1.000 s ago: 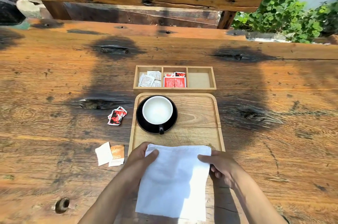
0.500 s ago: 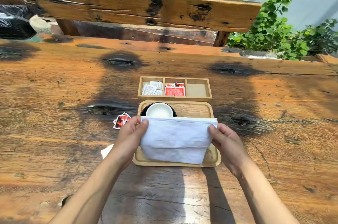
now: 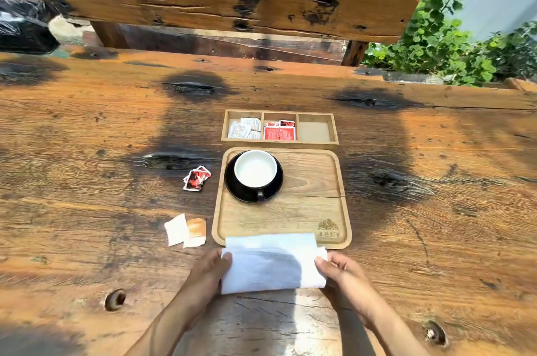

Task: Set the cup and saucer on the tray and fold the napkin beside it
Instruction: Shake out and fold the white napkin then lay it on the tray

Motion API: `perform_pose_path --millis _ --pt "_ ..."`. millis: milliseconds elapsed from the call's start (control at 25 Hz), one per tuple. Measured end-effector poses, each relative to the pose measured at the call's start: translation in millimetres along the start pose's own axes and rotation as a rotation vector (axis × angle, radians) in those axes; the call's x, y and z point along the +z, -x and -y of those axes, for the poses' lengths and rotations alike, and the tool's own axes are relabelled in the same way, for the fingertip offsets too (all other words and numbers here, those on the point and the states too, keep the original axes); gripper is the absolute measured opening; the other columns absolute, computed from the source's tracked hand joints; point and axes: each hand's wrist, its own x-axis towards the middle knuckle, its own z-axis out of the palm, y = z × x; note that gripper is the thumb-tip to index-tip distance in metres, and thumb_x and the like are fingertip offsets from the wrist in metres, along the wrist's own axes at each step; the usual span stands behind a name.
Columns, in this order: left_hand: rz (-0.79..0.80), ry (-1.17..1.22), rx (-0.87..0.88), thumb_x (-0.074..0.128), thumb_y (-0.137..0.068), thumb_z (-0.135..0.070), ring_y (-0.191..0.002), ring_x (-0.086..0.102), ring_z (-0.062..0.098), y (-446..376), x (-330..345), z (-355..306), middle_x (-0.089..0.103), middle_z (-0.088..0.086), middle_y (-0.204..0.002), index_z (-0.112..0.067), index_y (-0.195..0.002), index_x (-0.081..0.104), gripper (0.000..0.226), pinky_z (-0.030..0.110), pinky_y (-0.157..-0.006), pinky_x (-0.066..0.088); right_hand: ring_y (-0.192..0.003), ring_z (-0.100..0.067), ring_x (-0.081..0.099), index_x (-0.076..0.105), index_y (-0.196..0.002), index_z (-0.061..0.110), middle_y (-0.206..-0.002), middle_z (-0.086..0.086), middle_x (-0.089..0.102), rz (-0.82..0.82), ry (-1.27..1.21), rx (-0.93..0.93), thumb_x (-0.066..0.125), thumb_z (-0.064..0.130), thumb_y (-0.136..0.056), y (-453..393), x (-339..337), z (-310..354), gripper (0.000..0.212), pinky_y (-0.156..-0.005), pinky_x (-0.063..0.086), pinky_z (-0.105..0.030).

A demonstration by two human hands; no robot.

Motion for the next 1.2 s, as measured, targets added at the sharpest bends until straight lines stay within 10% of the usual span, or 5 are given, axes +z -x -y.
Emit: perform_pose_path --millis 400,800,1200 --pt "-0.097 -0.092 -0.154 0.052 -0.095 -0.037 -0.093 0.071 0.022 9.5 8.5 30.5 0.077 0.001 -0.097 -0.026 -0.093 0.069 0.02 0.047 -0.088 0.054 -0.067 -0.021 0.036 0.049 -0.068 0.018 -0.071 -0.01 0.042 -0.004 0.06 0.1 0.064 0.025 -0.088 -5.5 0.9 -30.5 0.027 -0.057 0.027 -0.031" --pt "-0.318 0.003 -0.17 0.05 -0.098 -0.022 -0.058 0.045 0.015 8.1 21.8 30.9 0.053 0.003 -0.064 -0.011 -0.074 0.05 0.026 0.026 -0.05 0.036 -0.072 -0.026 0.032 0.051 -0.074 0.014 -0.078 -0.014 0.042 -0.126 0.027 0.169 0.065 0.027 -0.088 -29.5 7.1 -41.6 0.024 -0.056 0.023 -0.032" --pt "-0.476 -0.337 -0.15 0.047 -0.096 -0.029 -0.071 0.052 0.015 -6.7 27.9 25.4 0.061 0.002 -0.077 -0.015 -0.076 0.056 0.026 0.029 -0.058 0.035 -0.055 -0.017 0.044 0.054 -0.062 0.016 -0.053 0.002 0.054 -0.406 0.071 0.199 0.068 0.025 -0.086 -41.3 24.5 -40.1 0.029 -0.064 0.038 -0.033"
